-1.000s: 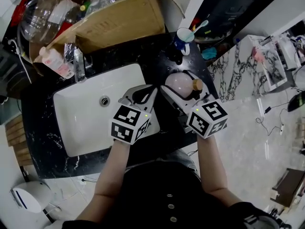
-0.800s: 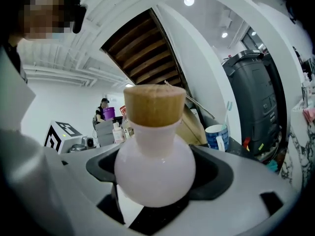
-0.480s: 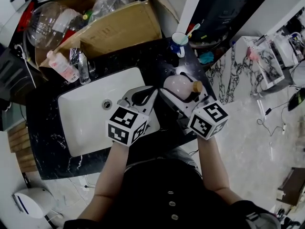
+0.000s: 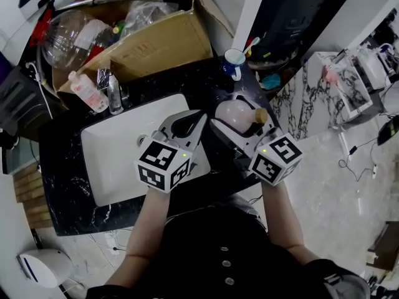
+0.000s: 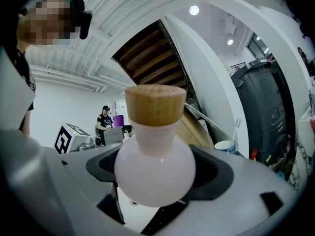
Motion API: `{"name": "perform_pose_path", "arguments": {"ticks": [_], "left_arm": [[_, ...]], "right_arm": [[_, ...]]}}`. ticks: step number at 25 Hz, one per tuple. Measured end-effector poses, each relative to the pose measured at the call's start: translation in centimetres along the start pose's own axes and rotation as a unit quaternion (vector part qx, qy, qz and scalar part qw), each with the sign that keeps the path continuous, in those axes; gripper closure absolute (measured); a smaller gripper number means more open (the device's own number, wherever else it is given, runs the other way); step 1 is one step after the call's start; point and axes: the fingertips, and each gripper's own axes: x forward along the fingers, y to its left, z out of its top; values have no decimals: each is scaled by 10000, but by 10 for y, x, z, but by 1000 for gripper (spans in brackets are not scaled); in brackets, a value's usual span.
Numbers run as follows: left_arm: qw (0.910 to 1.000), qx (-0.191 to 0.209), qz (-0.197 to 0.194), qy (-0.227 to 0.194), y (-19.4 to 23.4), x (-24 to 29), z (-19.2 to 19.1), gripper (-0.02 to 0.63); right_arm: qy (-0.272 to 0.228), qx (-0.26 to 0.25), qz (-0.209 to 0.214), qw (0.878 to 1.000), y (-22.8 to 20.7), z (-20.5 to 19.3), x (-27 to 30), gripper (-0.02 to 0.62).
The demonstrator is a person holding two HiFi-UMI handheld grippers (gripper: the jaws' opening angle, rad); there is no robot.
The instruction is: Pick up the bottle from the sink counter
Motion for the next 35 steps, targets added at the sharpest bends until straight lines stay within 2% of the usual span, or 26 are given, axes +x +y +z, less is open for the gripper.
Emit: {"name": "perform_pose_path", "arguments": {"ticks": [10,13,19,30,35], "left_arm": [[9986,268,6,-452,-6,-11,28,588],[9979,400,-87,-512,-11,-13,31,588],[9976,392,-68,-564,-11,-19,31,588],[9993,255,42,-262,-11,-14,8,588],[9997,219,17,117,-12,-10,-8,588]], "right_arm": [[-180,-161,197,9995,13,13,-2,189],[-143,-254,299,9991,18,12,-2,189],[-115,-335,343,9988,23,8,-4,189],[-99,-304,376,9988,25,6,-8,189],[-49,-315,351,9989,24,2,-11,189]]}}
